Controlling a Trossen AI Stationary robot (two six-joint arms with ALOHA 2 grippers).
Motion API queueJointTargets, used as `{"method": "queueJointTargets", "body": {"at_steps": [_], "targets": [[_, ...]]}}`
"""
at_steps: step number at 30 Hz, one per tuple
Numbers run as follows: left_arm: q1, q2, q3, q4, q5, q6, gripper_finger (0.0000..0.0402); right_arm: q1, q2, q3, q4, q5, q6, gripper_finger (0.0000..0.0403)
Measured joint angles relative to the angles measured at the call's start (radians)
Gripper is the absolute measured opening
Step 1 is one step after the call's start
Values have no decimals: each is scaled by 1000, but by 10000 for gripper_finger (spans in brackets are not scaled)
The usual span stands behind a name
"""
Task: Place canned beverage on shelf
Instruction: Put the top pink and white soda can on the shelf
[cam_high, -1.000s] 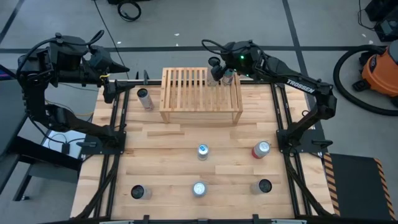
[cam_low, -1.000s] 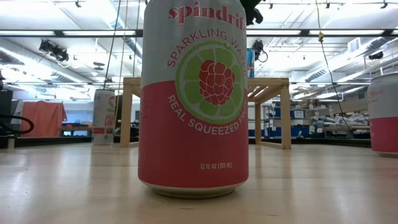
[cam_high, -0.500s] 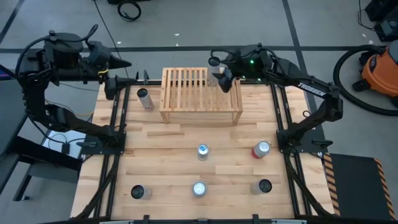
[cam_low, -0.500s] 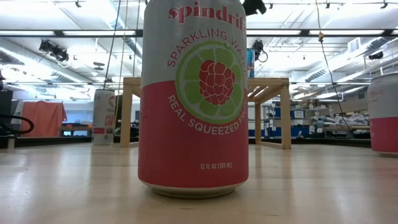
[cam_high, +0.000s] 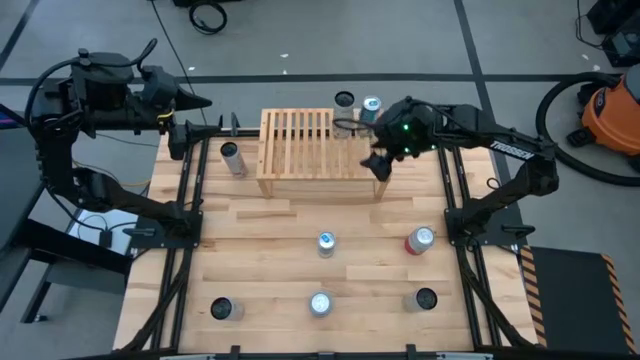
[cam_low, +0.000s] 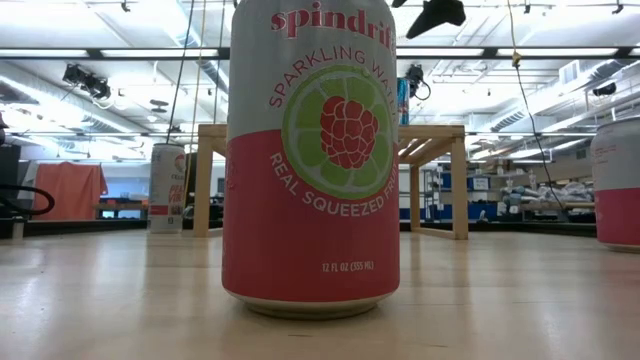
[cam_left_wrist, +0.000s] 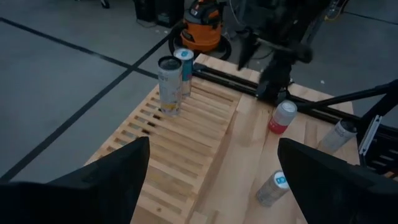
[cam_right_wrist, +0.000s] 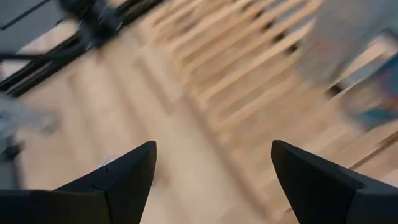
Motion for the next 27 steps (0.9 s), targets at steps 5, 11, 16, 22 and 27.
{"method": "queueJointTargets", "body": {"at_steps": [5,11,16,22,27], "targets": [[0,0,0,-17,0,-10,357,75,0,0,-94,3,47,327],[0,0,0,-16,0,-21,357,150,0,0,-122,75,93,327],[0,0,0,0,0,-25,357,196,0,0,-187,94,119,327],[0,0,0,-15,0,-44,357,274,0,0,-376,222,239,327],[0,1,0,-17,0,-38,357,388,-13,-12,-437,390,384,327]]}}
